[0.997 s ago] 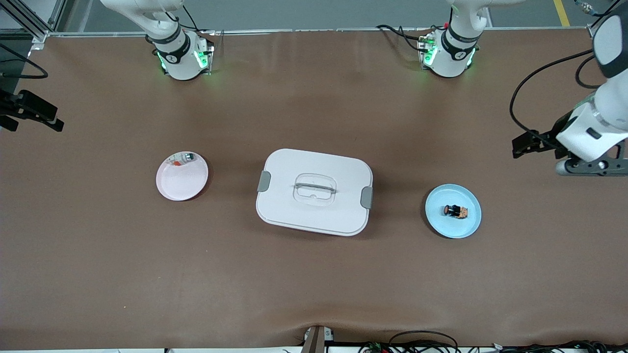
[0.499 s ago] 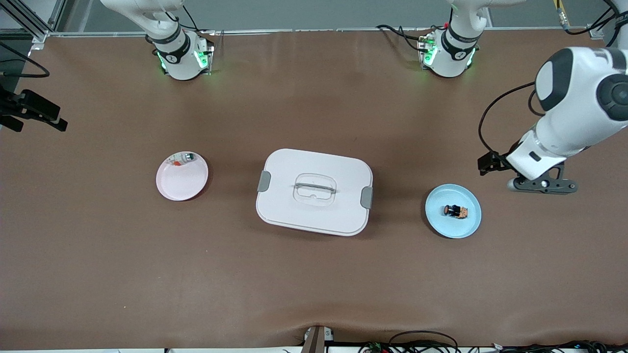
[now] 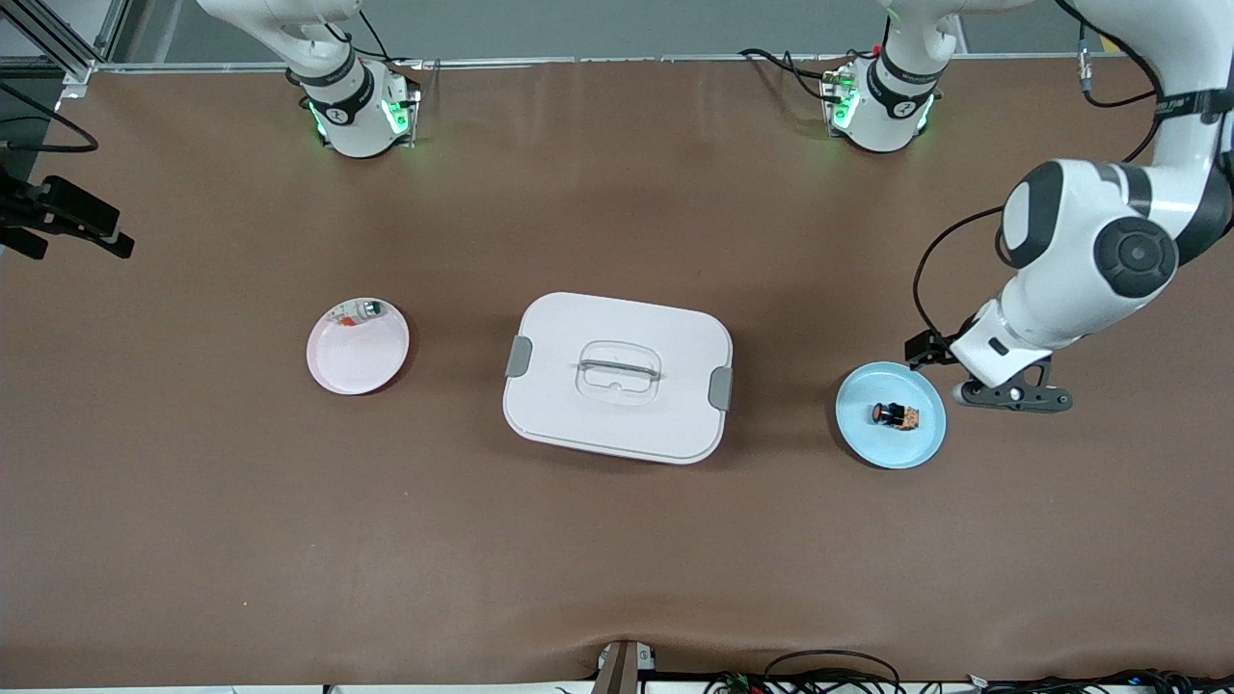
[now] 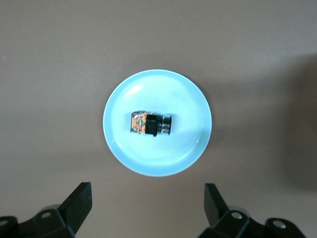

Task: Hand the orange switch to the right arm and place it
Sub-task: 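Lower the left gripper and close it on the orange switch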

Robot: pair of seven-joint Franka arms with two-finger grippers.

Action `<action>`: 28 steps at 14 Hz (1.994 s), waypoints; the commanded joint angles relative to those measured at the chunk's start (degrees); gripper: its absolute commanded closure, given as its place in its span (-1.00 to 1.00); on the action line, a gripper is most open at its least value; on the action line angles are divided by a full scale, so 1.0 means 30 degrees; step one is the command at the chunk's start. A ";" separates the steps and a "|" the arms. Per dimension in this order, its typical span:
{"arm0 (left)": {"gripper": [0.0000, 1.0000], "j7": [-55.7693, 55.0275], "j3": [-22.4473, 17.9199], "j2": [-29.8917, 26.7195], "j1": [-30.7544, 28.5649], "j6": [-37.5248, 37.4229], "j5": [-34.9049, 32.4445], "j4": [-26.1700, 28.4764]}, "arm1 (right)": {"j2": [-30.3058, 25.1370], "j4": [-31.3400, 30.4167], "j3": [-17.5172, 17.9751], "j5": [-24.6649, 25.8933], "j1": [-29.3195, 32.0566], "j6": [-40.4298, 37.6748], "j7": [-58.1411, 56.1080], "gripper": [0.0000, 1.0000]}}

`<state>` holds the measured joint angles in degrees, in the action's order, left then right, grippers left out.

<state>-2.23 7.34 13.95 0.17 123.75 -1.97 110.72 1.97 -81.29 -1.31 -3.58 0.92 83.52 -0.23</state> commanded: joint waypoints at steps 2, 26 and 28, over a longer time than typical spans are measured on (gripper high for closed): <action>-1.00 -0.0077 0.0043 0.0856 -0.0116 0.1432 -0.0018 0.0359 | -0.0538 -0.0561 0.0083 0.0223 -0.0012 0.0196 0.0194 -1.00; -1.00 0.0245 -0.0163 0.5545 -0.0496 0.8848 -0.1244 0.1473 | -0.0538 -0.0561 0.0113 0.0342 -0.0012 0.0196 0.0223 -1.00; -1.00 0.0245 -0.0133 0.5720 -0.0613 0.8848 -0.1687 0.1444 | -0.0538 -0.0561 0.0113 0.0342 -0.0012 0.0196 0.0223 -1.00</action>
<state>-2.07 6.86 30.38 -1.14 149.50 -5.31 115.45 1.96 -81.32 -1.25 -3.22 0.92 83.52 -0.23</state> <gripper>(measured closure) 0.000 0.000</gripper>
